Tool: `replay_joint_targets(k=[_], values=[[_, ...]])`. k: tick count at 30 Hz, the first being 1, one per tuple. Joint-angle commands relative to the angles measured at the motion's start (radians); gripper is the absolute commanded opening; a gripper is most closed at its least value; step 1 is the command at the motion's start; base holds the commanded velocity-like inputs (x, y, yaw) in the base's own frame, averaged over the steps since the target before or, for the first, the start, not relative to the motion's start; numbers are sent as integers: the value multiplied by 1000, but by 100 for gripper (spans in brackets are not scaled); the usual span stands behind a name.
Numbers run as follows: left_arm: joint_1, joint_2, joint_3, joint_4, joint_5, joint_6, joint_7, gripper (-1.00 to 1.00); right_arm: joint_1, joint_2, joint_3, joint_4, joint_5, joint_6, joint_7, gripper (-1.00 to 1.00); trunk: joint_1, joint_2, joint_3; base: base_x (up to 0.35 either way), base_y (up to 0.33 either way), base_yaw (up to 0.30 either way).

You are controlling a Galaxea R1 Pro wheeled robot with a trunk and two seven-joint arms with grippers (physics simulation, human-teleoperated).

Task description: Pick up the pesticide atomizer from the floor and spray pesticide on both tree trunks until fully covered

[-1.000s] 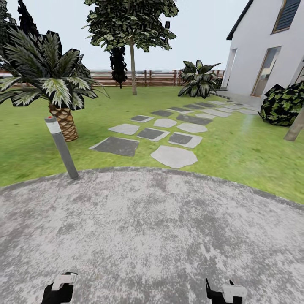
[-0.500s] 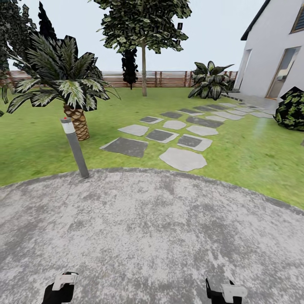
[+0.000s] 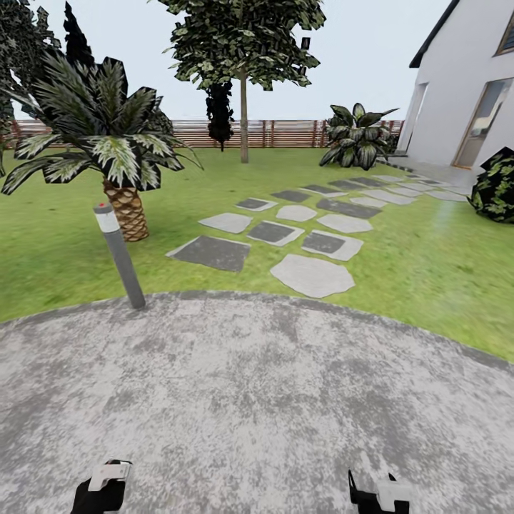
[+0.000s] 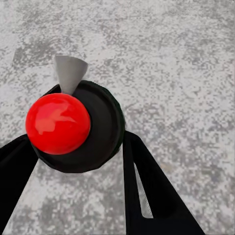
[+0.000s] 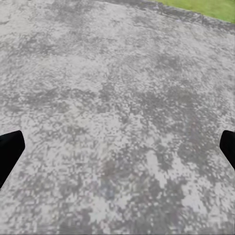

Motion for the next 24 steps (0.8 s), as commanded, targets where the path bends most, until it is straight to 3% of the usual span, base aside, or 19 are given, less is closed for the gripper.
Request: replay_joint_targets(k=[1, 16, 24], values=[[-1, 0, 9, 1, -10, -4, -6, -100, -1, 0, 0, 1, 1, -3, -2, 100, 0, 0, -1, 340, 0, 0], [-1, -1, 11, 2, -4, -2, -5, -100, -1, 0, 2, 6, 3, -2, -1, 100, 0, 0, -1, 340, 0, 0], [-1, -5, 12, 25, -2, -5, 44, -100, -1, 2, 2, 7, 4, -1, -1, 100, 0, 0, -1, 340, 24, 0]])
